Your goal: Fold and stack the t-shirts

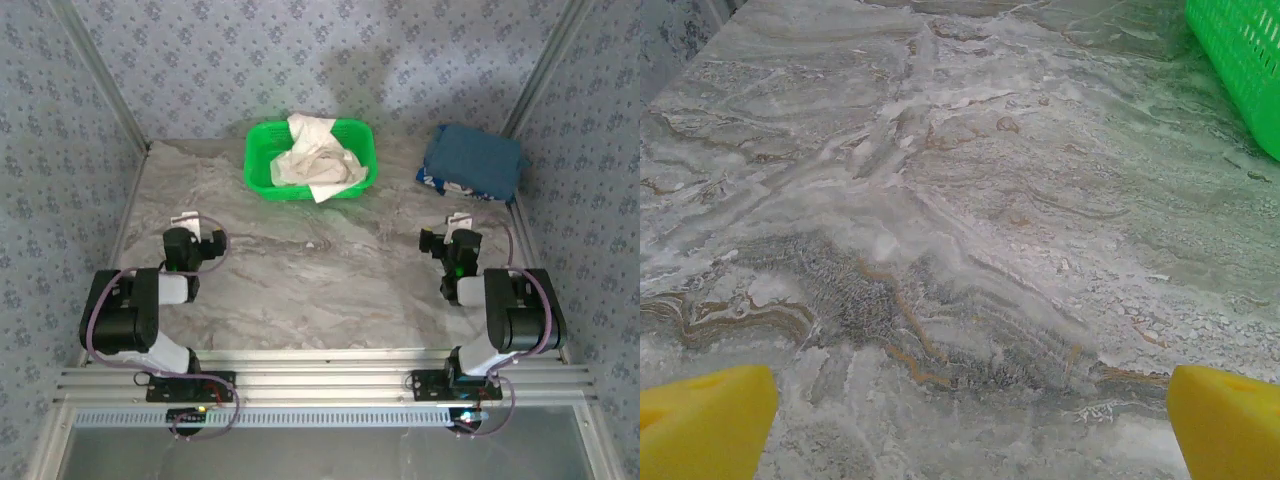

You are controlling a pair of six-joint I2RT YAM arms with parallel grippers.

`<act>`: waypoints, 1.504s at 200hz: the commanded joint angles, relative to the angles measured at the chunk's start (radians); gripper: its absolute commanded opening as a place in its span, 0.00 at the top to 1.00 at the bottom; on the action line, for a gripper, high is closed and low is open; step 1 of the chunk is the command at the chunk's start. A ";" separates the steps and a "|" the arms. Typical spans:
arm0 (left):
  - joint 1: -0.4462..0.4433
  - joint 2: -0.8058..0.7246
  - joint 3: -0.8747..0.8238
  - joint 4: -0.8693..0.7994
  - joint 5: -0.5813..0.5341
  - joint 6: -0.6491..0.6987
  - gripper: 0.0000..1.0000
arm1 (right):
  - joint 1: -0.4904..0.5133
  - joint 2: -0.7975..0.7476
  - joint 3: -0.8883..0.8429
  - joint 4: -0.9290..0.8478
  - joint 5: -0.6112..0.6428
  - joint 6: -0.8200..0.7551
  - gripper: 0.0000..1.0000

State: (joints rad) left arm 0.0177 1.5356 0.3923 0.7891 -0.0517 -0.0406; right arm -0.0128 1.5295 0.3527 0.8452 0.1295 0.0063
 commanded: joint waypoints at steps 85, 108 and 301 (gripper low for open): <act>0.000 -0.002 0.022 0.024 0.011 0.014 0.00 | -0.005 -0.006 0.025 -0.003 -0.010 -0.012 0.00; 0.002 -0.001 0.022 0.024 0.011 0.014 0.00 | -0.005 -0.006 0.024 -0.003 -0.011 -0.012 0.00; -0.090 0.128 1.076 -1.256 0.204 -0.409 0.02 | 0.247 -0.231 0.754 -1.277 -0.332 0.238 0.00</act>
State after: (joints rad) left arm -0.0563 1.5021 1.3544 -0.2031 0.0349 -0.3458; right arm 0.1898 1.2079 0.9844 -0.2447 -0.0872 0.1959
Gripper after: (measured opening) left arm 0.992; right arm 0.998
